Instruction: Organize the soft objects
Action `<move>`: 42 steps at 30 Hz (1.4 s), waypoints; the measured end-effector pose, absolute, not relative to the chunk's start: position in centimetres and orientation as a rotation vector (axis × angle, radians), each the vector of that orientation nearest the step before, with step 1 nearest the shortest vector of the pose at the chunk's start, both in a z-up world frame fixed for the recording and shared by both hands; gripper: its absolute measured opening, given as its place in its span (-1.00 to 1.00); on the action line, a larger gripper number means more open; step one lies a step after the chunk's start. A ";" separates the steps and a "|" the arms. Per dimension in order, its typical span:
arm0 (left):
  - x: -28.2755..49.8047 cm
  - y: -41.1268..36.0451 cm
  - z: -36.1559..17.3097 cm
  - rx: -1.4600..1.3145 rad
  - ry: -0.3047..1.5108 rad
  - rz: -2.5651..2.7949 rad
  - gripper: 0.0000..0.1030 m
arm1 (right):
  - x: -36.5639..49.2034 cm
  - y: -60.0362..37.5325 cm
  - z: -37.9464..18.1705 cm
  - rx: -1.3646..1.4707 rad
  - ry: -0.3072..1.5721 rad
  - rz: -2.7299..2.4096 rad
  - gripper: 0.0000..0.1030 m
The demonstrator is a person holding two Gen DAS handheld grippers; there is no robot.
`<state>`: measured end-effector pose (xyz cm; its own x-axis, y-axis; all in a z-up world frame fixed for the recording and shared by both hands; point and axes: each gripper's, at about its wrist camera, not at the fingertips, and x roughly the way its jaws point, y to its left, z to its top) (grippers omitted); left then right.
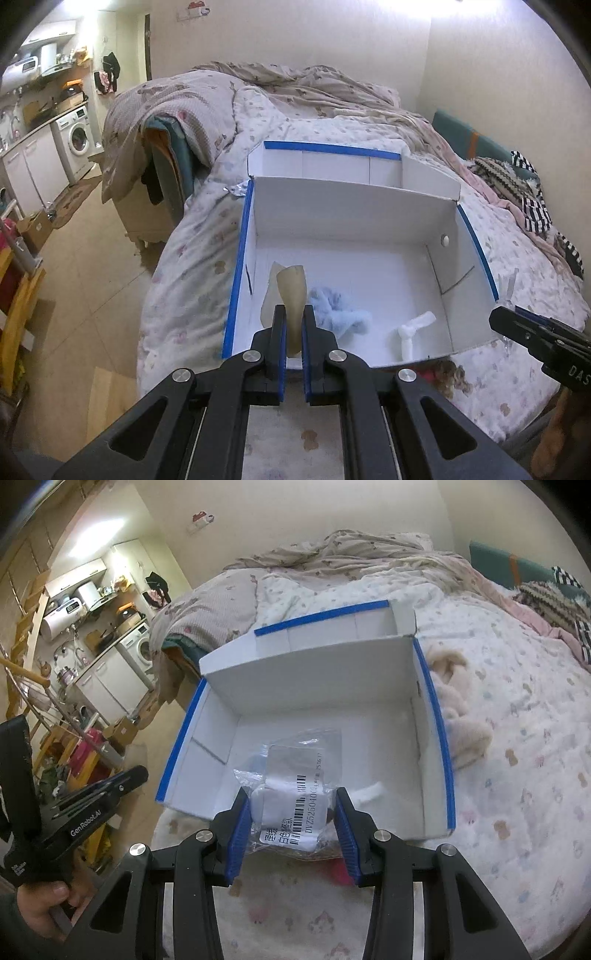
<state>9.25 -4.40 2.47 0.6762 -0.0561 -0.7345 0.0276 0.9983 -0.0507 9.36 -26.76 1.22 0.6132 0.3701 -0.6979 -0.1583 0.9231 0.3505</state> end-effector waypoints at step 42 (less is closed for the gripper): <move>18.2 -7.3 -6.1 0.082 0.996 -0.067 -0.79 | 16.8 -25.5 -6.3 0.198 1.098 0.250 -0.12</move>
<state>18.23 -7.34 -6.06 0.5420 -0.0187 -0.8402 0.0937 0.9949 0.0383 16.77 -25.54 -6.27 0.4321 0.2962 -0.8518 -0.1010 0.9545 0.2807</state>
